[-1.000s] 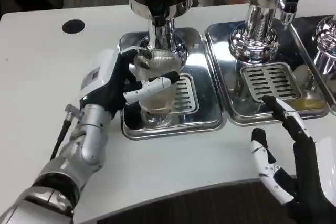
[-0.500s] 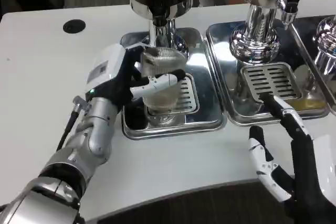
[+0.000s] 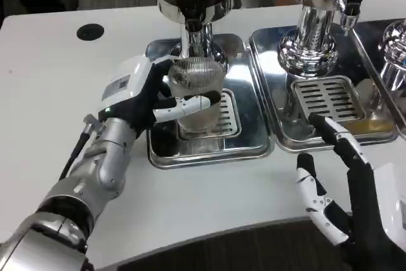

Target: Grasp the cup under the faucet to collect the drink, then remove the cup.

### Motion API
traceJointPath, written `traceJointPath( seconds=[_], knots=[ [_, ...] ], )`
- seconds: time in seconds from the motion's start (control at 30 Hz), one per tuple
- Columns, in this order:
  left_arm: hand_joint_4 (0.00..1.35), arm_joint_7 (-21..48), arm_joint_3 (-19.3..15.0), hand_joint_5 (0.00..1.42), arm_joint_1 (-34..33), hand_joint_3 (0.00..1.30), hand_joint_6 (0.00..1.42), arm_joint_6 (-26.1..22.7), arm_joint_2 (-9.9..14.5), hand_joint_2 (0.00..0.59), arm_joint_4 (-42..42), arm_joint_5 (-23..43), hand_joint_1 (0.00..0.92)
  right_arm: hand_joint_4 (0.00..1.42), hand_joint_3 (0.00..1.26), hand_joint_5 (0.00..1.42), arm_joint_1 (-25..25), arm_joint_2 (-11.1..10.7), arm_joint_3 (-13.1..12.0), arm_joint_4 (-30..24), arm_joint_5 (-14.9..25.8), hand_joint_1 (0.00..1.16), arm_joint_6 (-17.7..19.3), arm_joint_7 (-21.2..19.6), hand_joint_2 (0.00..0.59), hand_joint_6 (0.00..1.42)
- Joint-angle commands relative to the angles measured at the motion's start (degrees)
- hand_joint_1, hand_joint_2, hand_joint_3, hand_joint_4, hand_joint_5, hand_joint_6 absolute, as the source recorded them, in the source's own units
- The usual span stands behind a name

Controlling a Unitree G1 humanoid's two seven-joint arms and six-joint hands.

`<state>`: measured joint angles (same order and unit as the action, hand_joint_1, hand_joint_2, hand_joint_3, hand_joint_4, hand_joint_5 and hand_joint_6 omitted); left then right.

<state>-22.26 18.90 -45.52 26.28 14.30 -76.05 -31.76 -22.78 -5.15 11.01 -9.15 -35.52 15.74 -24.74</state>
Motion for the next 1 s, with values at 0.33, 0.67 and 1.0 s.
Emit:
traceJointPath(
  seconds=[0.33,0.67,1.0],
  knots=[
    [0.03,7.9,0.0,0.14,0.8,0.12,0.27,1.6,2.8,0.112,0.6,0.9,0.126,0.23,0.26,0.25,0.2,0.1,0.2,-0.6,1.1,0.45,0.1,0.8,0.434,0.25],
    [0.00,11.9,0.2,0.01,0.7,0.04,0.17,4.4,3.9,0.074,1.7,2.0,0.062,0.23,0.26,0.26,0.5,0.2,0.2,-0.4,1.3,0.45,0.3,1.0,0.434,0.26],
    [0.00,11.9,-0.9,0.00,0.5,0.02,0.15,6.9,7.0,0.082,3.2,2.5,0.065,0.23,0.27,0.26,1.4,0.0,0.0,0.0,3.2,0.45,0.9,1.7,0.434,0.27]
  ],
)
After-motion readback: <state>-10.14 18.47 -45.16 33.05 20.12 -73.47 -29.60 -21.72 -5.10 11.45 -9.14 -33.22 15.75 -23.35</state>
